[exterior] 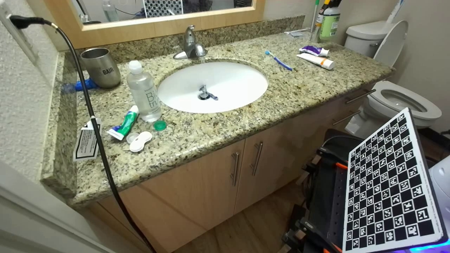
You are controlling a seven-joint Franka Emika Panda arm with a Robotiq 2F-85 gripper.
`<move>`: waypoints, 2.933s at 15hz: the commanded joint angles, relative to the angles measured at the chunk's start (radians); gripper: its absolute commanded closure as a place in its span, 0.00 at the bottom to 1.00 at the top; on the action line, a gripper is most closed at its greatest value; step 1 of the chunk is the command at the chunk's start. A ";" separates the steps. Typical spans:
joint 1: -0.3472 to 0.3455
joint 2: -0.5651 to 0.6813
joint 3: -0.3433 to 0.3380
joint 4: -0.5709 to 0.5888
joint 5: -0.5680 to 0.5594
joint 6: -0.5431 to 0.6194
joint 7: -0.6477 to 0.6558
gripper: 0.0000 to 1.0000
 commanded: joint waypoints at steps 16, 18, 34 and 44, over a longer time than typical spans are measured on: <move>-0.143 -0.222 0.120 -0.312 0.494 0.197 -0.642 0.92; -0.122 -0.203 0.124 -0.323 0.499 0.287 -0.635 0.92; -0.095 -0.186 0.128 -0.310 0.294 0.269 -0.334 0.92; -0.095 -0.151 0.133 -0.311 0.204 0.299 -0.258 0.70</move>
